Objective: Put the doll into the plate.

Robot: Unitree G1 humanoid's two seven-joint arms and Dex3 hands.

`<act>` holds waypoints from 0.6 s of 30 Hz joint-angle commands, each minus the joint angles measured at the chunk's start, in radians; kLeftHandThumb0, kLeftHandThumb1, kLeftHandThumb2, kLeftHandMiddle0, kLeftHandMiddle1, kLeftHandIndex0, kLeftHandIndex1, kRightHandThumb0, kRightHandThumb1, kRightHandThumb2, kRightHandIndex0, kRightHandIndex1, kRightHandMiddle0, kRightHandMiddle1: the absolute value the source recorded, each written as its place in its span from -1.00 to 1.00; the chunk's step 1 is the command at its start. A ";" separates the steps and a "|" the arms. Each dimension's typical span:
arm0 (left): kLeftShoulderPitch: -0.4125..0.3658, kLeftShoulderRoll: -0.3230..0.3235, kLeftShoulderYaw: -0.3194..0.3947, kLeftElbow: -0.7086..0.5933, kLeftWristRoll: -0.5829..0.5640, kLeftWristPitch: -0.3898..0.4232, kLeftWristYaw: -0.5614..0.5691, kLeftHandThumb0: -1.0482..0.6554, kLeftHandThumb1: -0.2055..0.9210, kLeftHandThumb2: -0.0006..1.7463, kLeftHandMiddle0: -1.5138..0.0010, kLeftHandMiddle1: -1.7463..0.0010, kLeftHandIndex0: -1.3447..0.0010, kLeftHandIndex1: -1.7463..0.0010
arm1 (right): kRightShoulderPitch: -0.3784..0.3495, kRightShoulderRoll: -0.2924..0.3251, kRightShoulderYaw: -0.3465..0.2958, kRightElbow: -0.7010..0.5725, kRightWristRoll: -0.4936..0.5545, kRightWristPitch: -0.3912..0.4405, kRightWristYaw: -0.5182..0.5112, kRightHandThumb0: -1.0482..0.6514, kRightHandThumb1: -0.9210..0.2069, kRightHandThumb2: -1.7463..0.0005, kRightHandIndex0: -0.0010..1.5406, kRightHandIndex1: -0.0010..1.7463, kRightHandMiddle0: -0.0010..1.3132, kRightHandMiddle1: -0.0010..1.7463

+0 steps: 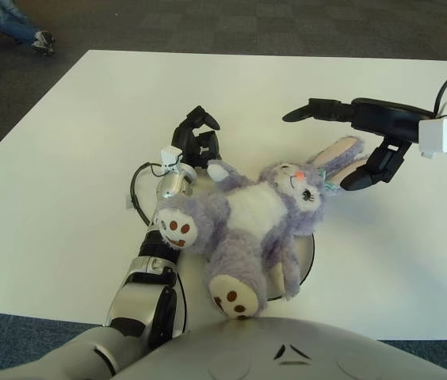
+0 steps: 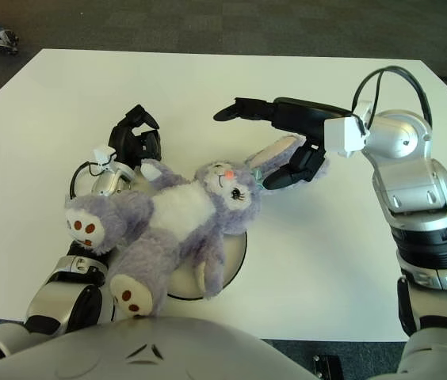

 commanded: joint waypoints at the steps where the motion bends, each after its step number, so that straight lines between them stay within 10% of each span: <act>1: 0.057 -0.009 0.004 0.027 -0.010 0.009 -0.012 -0.34 -0.12 0.55 -0.64 -1.00 0.06 -1.00 | 0.023 0.009 -0.055 -0.013 -0.021 0.026 -0.070 -0.52 0.12 -0.07 -0.99 -0.29 -1.00 -0.29; 18: 0.052 -0.002 0.016 0.028 -0.012 0.018 -0.018 -0.35 -0.13 0.56 -0.67 -1.00 0.05 -1.00 | 0.057 0.090 -0.110 -0.020 -0.202 0.137 -0.374 -0.41 0.20 -0.20 -0.98 -0.28 -1.00 0.06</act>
